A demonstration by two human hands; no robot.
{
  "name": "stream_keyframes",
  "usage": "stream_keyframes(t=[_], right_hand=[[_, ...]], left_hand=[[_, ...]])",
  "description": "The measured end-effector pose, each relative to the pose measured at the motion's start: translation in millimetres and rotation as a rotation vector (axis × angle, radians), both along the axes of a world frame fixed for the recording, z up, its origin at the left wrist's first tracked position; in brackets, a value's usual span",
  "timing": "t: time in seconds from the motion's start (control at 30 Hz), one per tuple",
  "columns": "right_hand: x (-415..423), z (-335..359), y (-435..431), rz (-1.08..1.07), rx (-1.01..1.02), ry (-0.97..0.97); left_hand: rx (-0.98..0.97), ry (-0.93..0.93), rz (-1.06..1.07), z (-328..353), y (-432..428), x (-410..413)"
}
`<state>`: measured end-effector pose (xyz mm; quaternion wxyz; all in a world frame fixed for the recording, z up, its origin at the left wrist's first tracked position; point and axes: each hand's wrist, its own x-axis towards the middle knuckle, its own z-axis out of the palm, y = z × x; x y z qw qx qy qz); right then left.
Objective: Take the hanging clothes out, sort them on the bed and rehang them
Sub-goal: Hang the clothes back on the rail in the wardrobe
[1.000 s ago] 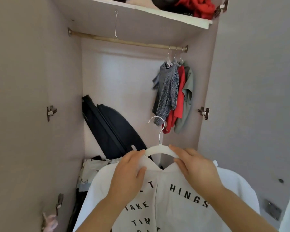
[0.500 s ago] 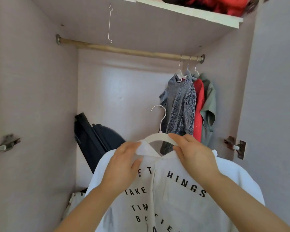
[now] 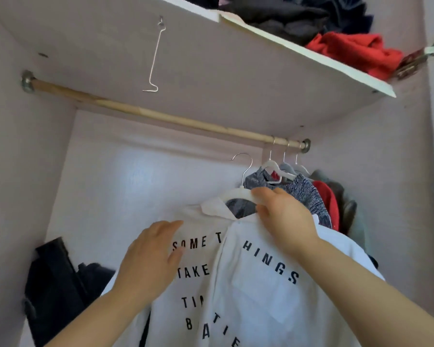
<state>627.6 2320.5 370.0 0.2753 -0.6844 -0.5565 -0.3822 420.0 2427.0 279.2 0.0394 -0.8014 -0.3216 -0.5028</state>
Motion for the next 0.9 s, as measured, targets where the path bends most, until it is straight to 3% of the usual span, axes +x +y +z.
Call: stream_keyframes(t=[0.47,0.9], right_hand=[[66,108,97,-0.094,0.190,0.060],[136,129,141,0.016,0.276,0.089]], left_hand=[[0.160,-0.091,0.000,64,90,37],[0.227,-0.067,0.116,68,125,66]])
